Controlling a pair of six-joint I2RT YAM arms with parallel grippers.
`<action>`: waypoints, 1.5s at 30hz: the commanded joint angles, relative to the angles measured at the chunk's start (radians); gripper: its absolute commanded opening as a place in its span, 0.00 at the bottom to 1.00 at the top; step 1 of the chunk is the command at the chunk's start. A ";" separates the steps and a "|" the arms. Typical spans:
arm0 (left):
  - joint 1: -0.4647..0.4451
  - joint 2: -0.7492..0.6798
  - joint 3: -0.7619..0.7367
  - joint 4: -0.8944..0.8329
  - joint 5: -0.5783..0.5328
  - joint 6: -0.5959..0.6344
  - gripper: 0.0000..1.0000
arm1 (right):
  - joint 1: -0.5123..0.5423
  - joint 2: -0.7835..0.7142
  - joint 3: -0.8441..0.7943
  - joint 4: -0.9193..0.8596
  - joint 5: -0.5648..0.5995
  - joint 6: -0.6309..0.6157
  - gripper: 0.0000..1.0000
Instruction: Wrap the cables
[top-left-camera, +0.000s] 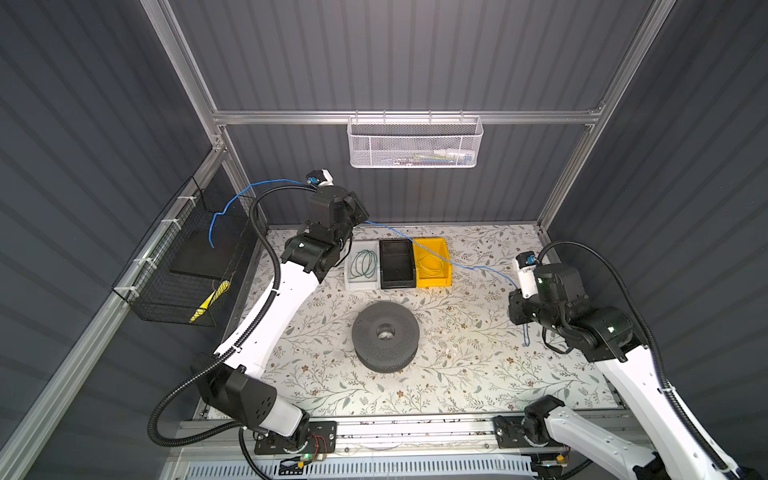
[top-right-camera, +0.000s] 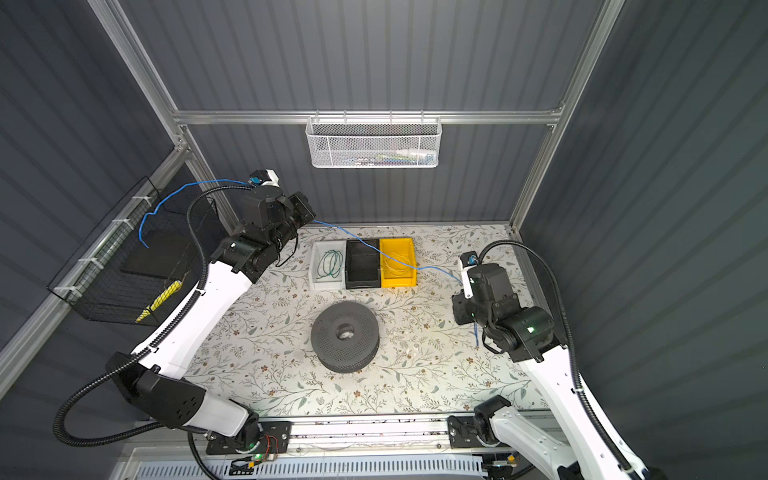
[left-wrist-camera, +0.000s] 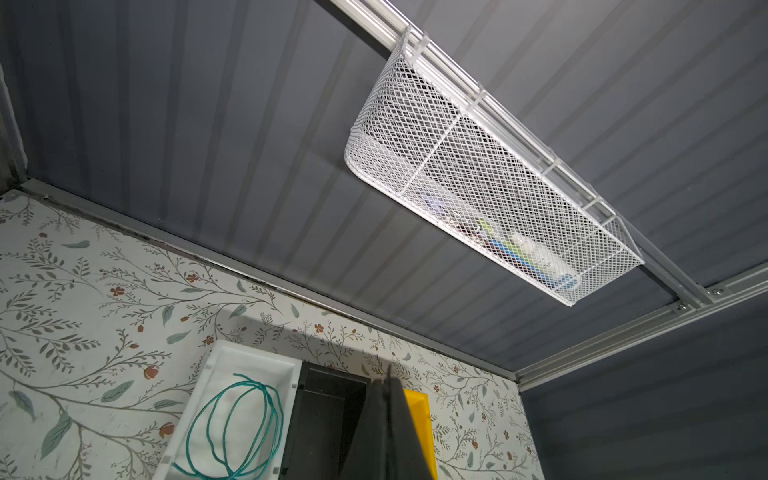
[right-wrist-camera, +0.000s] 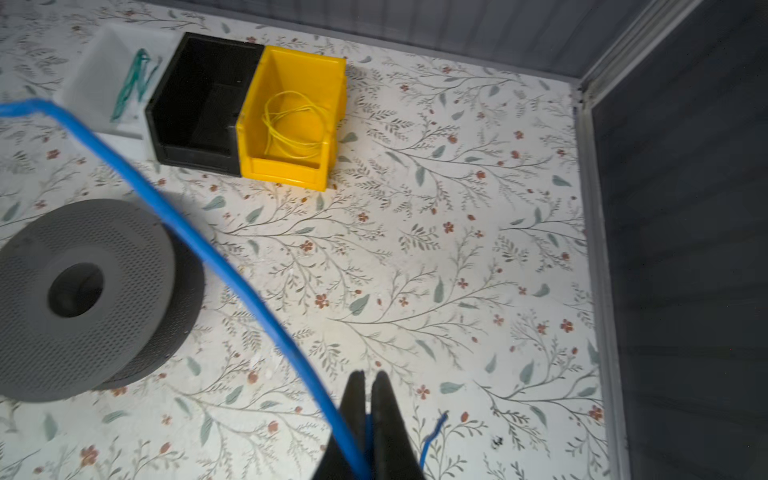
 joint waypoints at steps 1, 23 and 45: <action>0.063 -0.017 0.036 -0.045 -0.098 -0.003 0.00 | -0.065 -0.015 -0.021 -0.083 0.241 -0.015 0.00; 0.218 0.025 0.148 -0.167 0.146 -0.109 0.00 | -0.203 0.131 -0.006 -0.148 -0.007 0.013 0.00; 0.214 0.002 -0.113 -0.166 0.749 -0.119 0.99 | 0.020 0.507 0.352 -0.390 -0.474 -0.055 0.00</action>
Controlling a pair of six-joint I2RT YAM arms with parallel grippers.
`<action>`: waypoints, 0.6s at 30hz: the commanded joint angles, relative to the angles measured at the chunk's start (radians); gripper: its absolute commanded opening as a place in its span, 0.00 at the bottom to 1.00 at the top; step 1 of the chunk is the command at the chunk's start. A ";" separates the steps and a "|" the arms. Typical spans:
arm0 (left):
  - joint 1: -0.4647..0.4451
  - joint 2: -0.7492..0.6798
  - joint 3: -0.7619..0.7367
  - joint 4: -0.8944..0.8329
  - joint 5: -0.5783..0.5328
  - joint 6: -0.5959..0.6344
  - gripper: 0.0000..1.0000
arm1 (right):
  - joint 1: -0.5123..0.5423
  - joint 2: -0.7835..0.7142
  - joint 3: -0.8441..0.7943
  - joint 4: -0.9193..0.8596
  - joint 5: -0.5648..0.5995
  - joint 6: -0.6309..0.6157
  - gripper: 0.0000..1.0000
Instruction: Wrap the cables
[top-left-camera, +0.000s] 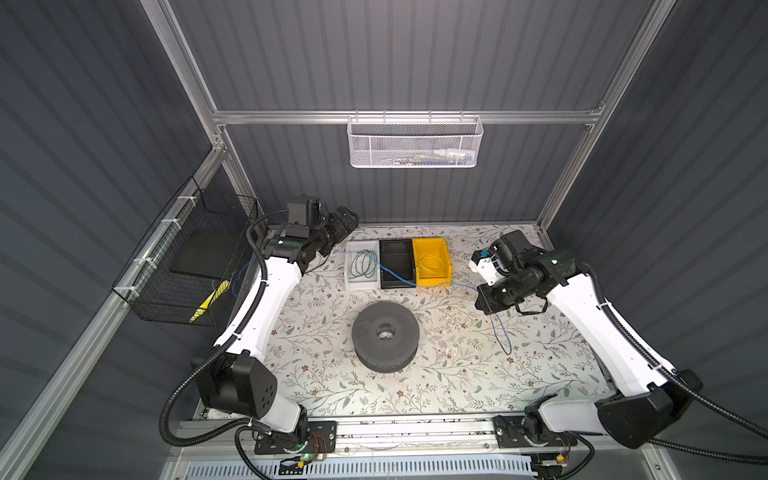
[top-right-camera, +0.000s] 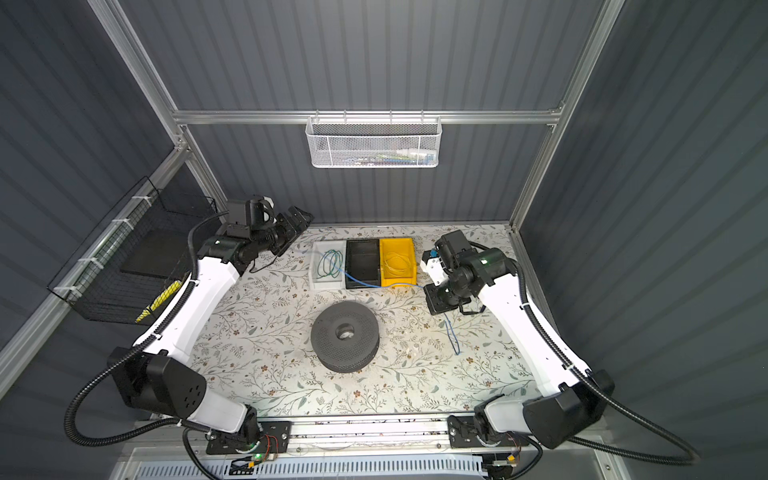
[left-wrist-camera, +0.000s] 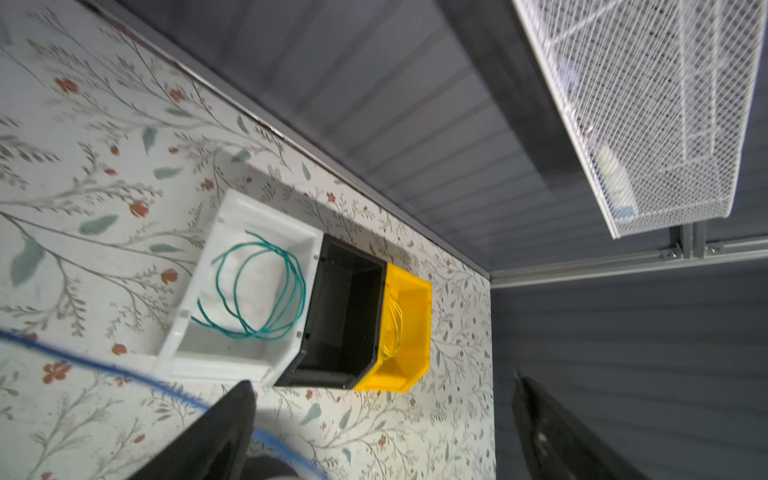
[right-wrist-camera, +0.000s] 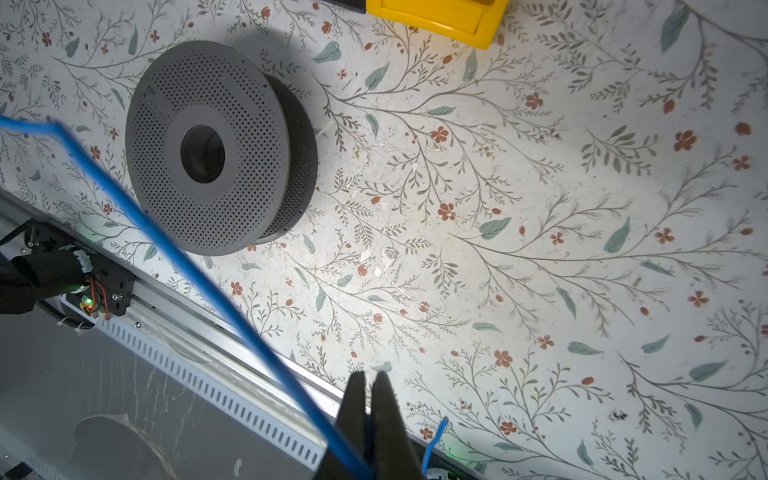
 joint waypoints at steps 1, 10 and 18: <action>-0.007 -0.013 0.007 0.004 0.238 0.042 0.99 | 0.001 0.041 0.041 -0.064 0.052 -0.011 0.00; -0.211 0.032 0.033 0.068 0.493 0.103 0.94 | -0.025 0.030 0.079 -0.007 0.276 0.013 0.00; -0.331 0.044 0.160 0.009 0.386 0.487 0.90 | -0.025 0.054 0.167 -0.077 -0.013 -0.055 0.00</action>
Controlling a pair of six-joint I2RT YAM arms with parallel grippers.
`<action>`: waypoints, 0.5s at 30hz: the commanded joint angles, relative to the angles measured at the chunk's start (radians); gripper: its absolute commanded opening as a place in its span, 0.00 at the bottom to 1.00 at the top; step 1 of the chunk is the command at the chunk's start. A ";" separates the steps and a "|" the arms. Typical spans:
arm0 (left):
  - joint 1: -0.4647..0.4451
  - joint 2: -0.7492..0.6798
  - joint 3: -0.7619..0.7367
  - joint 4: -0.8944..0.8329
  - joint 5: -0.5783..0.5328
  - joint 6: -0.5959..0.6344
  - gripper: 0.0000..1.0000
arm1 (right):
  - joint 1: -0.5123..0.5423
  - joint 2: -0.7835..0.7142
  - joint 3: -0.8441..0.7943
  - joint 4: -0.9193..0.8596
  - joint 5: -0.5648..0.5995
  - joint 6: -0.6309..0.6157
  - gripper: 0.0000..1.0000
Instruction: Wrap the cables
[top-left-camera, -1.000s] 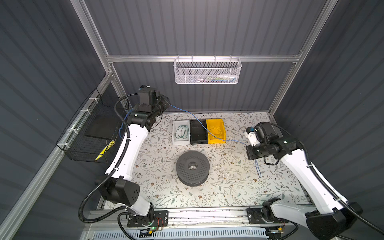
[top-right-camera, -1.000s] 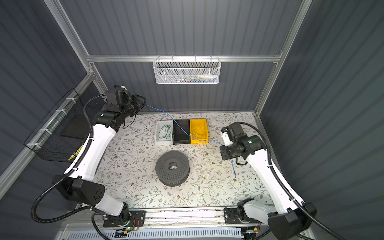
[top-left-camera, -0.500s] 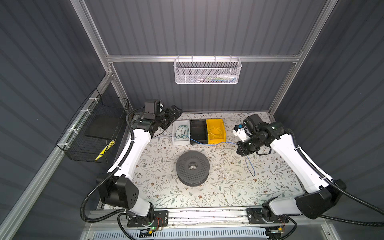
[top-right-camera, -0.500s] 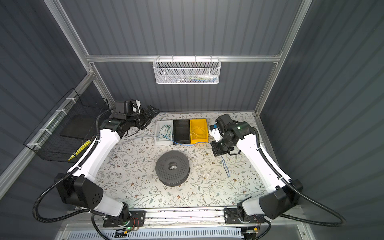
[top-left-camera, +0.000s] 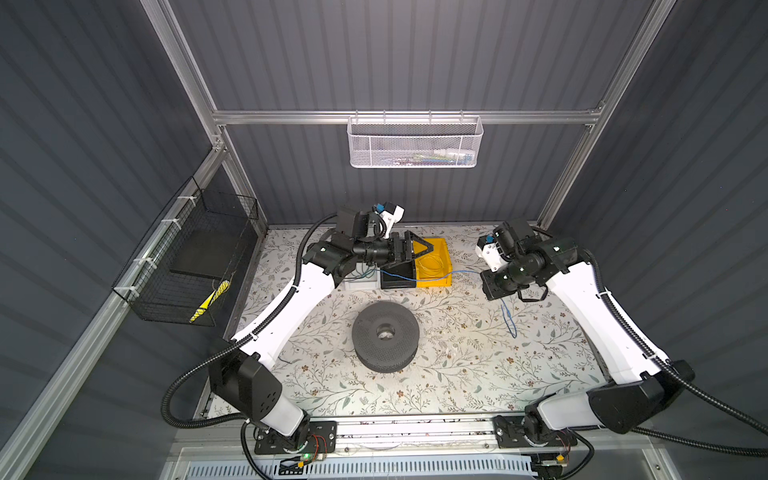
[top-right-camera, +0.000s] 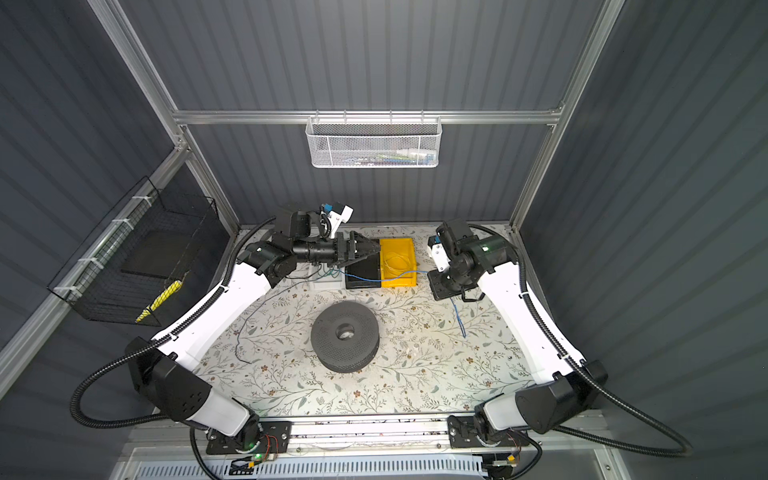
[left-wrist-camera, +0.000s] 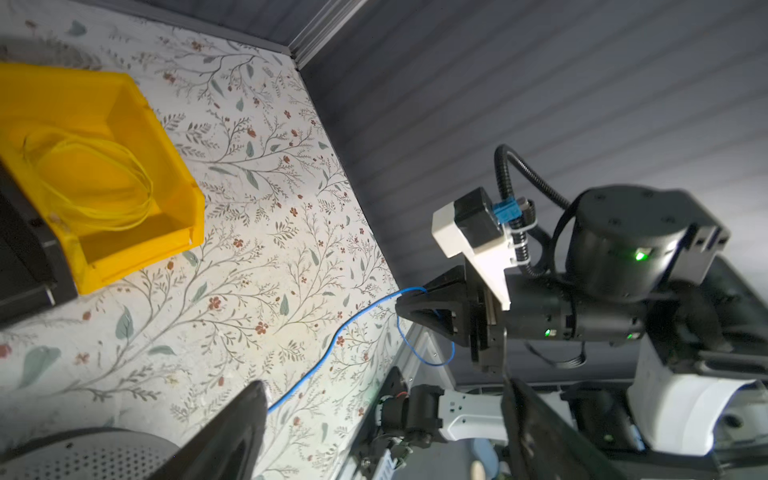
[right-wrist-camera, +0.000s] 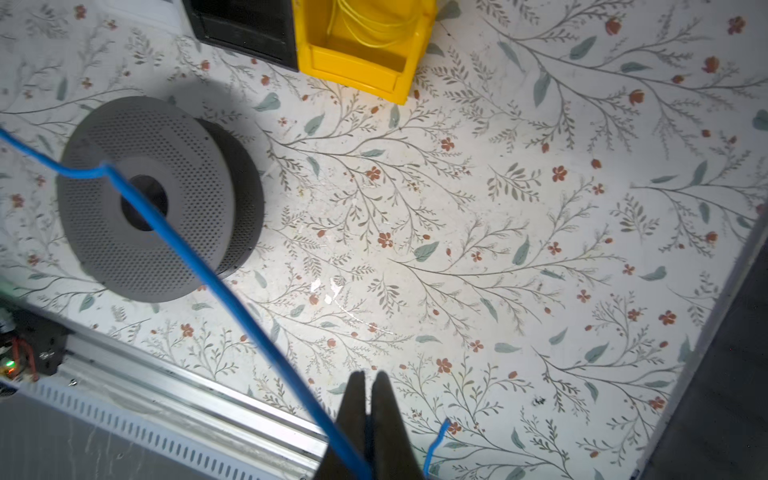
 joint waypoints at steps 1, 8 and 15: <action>-0.015 -0.003 0.092 -0.075 -0.072 0.321 0.91 | 0.001 0.009 0.030 -0.055 -0.153 -0.035 0.00; -0.101 0.112 0.205 -0.172 -0.107 0.624 0.93 | 0.004 0.007 0.069 -0.090 -0.227 -0.029 0.00; -0.204 0.269 0.369 -0.303 -0.066 0.721 0.84 | 0.006 0.032 0.082 -0.100 -0.229 -0.030 0.00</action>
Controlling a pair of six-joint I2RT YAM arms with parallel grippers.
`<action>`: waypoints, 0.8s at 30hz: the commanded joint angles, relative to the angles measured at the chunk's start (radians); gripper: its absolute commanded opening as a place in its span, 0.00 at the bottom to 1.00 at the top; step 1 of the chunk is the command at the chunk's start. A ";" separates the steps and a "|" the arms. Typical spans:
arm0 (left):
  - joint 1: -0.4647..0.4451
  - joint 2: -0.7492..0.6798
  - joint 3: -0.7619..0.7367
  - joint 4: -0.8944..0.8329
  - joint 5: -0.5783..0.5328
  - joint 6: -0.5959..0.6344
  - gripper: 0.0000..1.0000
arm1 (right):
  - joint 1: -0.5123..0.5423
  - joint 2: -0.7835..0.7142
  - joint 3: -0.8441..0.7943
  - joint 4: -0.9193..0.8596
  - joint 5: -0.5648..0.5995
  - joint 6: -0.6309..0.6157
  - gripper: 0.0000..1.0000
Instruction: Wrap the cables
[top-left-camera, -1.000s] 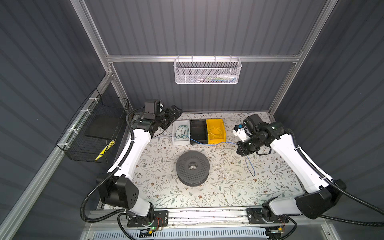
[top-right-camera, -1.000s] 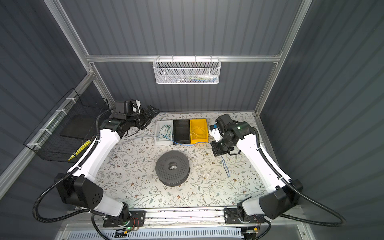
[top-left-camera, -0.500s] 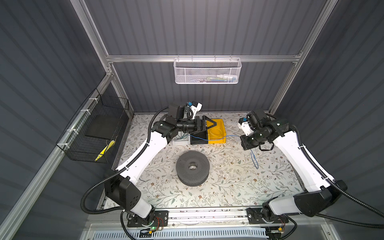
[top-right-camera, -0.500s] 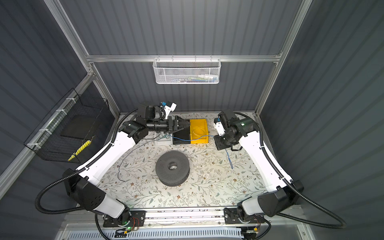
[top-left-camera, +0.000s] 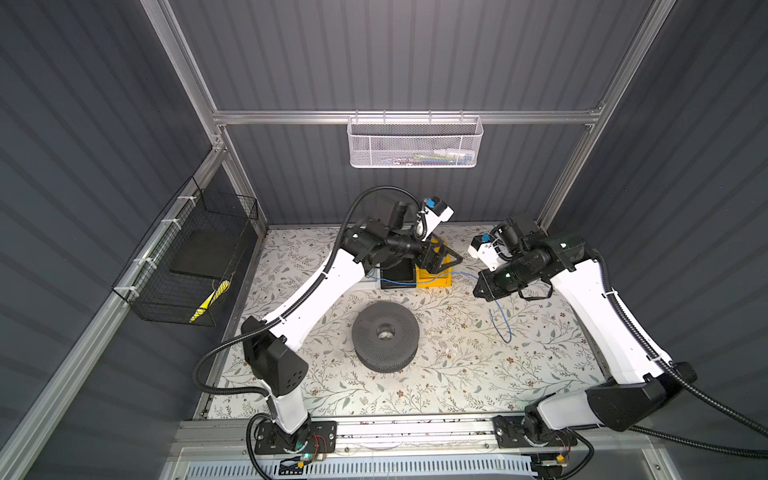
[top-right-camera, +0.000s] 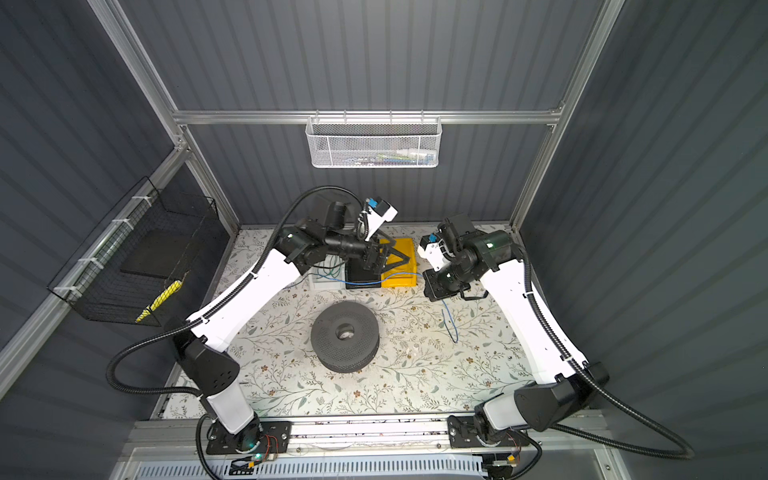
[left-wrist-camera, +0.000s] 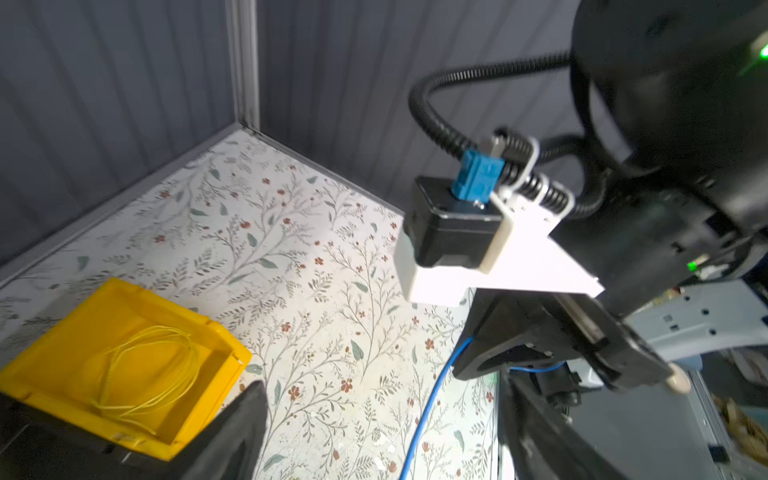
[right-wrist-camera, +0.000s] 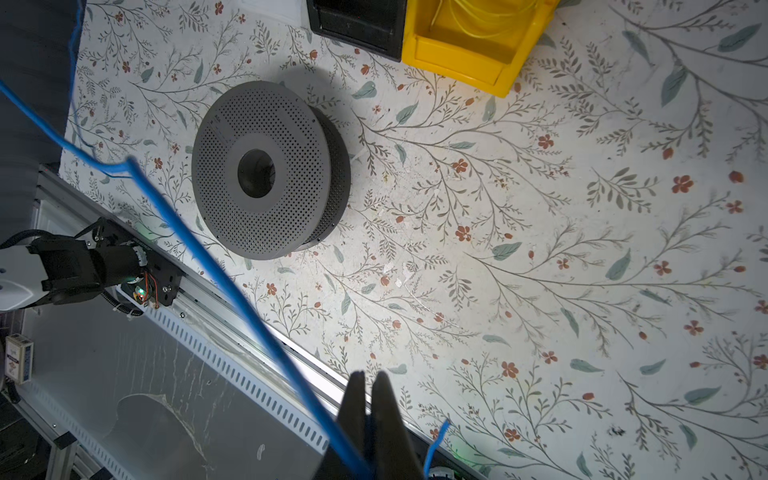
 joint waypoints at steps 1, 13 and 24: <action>-0.031 0.038 0.052 -0.110 0.021 0.095 0.80 | 0.003 0.015 0.017 -0.024 -0.033 -0.014 0.00; -0.065 0.058 0.019 -0.084 0.029 0.037 0.31 | 0.004 0.035 0.034 -0.024 -0.071 -0.016 0.00; -0.065 0.047 0.023 -0.101 0.022 0.041 0.00 | 0.006 0.016 0.030 -0.014 -0.089 -0.024 0.00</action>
